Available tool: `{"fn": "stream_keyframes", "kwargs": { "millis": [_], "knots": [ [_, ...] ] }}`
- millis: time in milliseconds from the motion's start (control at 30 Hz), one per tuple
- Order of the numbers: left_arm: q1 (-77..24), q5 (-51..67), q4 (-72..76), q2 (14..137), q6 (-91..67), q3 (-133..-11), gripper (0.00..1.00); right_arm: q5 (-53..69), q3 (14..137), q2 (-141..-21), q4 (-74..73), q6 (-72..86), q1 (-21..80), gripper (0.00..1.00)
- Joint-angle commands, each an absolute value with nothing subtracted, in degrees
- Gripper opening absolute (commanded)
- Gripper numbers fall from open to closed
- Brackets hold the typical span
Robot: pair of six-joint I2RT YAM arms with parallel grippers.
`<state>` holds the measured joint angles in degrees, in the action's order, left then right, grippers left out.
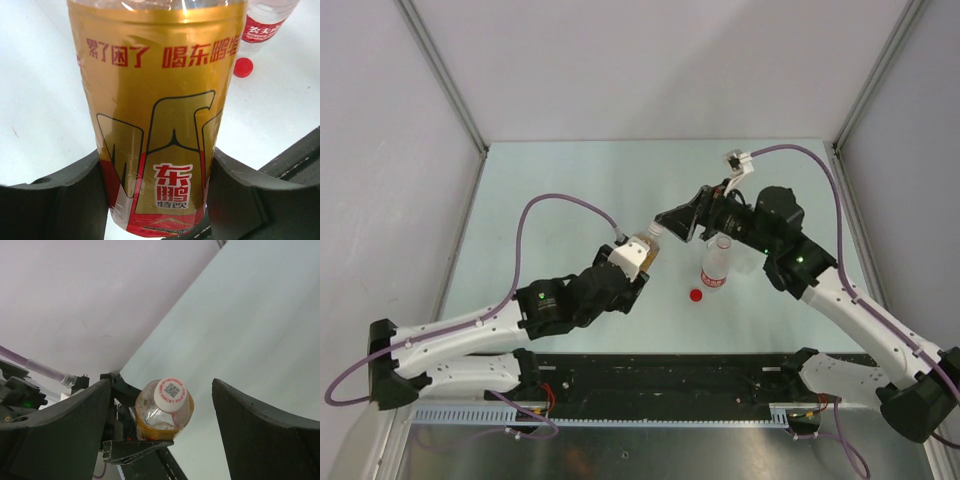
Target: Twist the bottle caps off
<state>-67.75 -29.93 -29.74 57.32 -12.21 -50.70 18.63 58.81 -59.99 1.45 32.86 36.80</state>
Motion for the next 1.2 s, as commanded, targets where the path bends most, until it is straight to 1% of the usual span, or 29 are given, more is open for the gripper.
{"fn": "stream_keyframes", "kwargs": {
  "millis": [0, 100, 267, 433, 567, 633, 933, 1000, 1167],
  "knots": [
    [-68.32, -35.00, -31.08, 58.47, -14.71, -54.20, 0.48, 16.72, 62.81, -62.91, -1.58, 33.57, 38.52, 0.85],
    [-68.46, -35.17, -31.44, 59.29, -14.68, -54.44, 0.48, 16.86, 63.49, -65.17, -2.98, 34.22, 38.85, 0.79],
    [-68.56, -35.22, -31.84, 60.05, -14.75, -54.52, 0.49, 18.10, 63.59, -67.80, -2.63, 35.75, 38.99, 0.65],
    [-68.63, -35.08, -32.05, 60.20, -14.81, -54.44, 0.49, 19.25, 63.49, -68.81, -1.77, 37.03, 38.97, 0.46],
    [-68.66, -35.23, -32.14, 60.30, -14.98, -54.22, 0.49, 21.34, 63.56, -69.39, -0.86, 37.91, 38.98, 0.40],
    [-68.65, -35.24, -32.20, 60.29, -15.08, -54.23, 0.49, 22.34, 63.55, -69.73, -0.68, 38.28, 39.01, 0.35],
    [-68.65, -34.99, -32.18, 59.65, -15.57, -53.90, 0.49, 25.78, 63.51, -69.28, -0.61, 37.30, 38.88, 0.04],
    [-68.67, -34.50, -32.10, 59.34, -15.58, -53.66, 0.49, 26.37, 63.54, -68.98, -0.61, 36.55, 38.81, 0.01],
    [-68.64, -33.09, -31.69, 58.38, -15.79, -53.02, 0.45, 28.18, 63.53, -67.86, -0.62, 34.80, 38.47, 0.00]
  ]
}}
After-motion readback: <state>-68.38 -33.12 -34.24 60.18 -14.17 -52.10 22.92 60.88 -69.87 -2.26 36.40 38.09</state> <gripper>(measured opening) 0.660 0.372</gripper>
